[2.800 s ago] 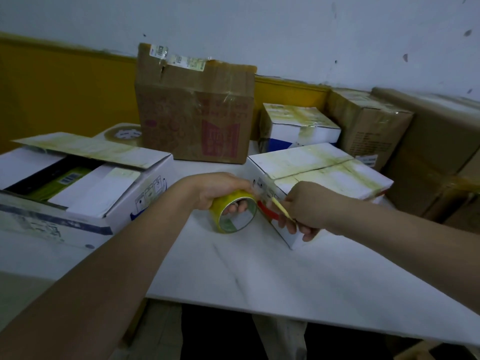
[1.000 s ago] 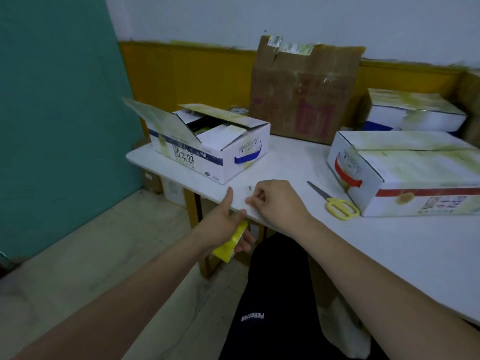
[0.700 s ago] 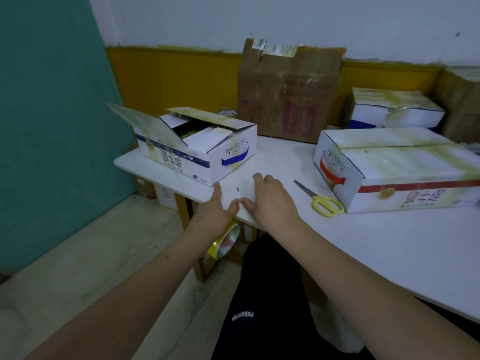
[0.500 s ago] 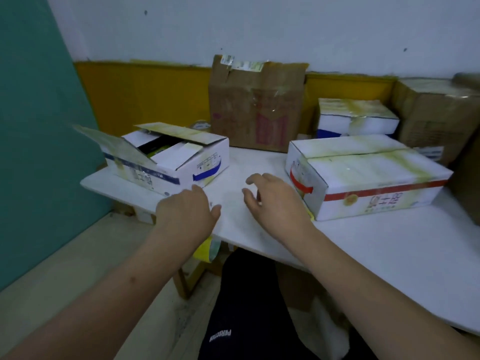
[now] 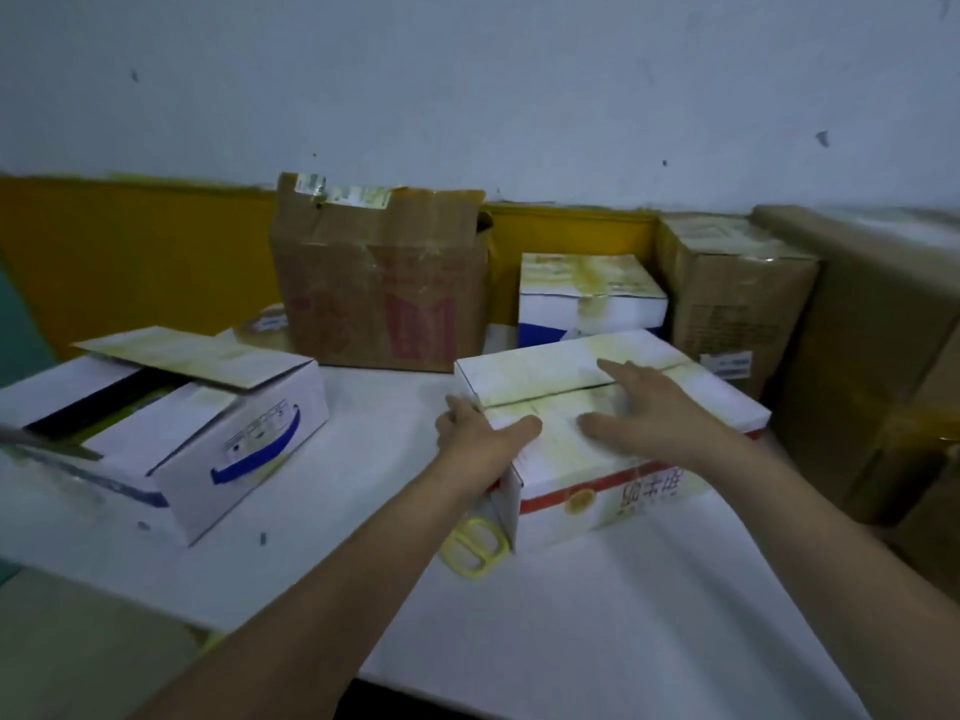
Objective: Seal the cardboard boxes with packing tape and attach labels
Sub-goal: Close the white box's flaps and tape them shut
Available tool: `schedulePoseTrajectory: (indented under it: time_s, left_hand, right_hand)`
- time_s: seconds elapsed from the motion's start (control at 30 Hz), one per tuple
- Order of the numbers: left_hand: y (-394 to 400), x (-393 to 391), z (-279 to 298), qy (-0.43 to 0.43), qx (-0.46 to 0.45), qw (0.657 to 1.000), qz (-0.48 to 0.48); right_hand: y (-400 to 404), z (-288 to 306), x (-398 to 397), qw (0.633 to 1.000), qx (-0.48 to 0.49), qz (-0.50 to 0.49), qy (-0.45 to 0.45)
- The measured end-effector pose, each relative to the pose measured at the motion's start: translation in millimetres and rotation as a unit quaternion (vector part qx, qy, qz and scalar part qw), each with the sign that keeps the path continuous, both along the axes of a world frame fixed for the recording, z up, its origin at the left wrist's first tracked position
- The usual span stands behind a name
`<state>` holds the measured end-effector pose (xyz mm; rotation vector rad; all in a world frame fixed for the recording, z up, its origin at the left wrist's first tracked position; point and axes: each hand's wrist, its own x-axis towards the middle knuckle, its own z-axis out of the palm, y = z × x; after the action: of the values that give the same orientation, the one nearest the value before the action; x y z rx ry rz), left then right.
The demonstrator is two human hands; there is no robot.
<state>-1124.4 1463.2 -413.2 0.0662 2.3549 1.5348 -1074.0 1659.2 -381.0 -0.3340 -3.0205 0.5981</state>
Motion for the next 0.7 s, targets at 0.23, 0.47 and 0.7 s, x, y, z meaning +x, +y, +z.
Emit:
schedulePoseTrajectory:
  time_s: [0.23,0.47,0.7]
  left_hand:
    - [4.1,-12.6,-20.7,-0.08,0.143,0.986,0.011]
    - [3.6,-10.8,-19.0,-0.088,0.124,0.988,0.003]
    - [-6.6,-12.4,-10.6,-0.064,0.05,0.996,-0.032]
  right_hand:
    - [-8.0,-2.0,-25.5,0.991,0.083,0.039,-0.099]
    - [-7.9,-6.5,-22.9,0.99,0.101,0.046,-0.086]
    - [-17.6,-3.8,-11.9,0.995,0.092,0.033,-0.022]
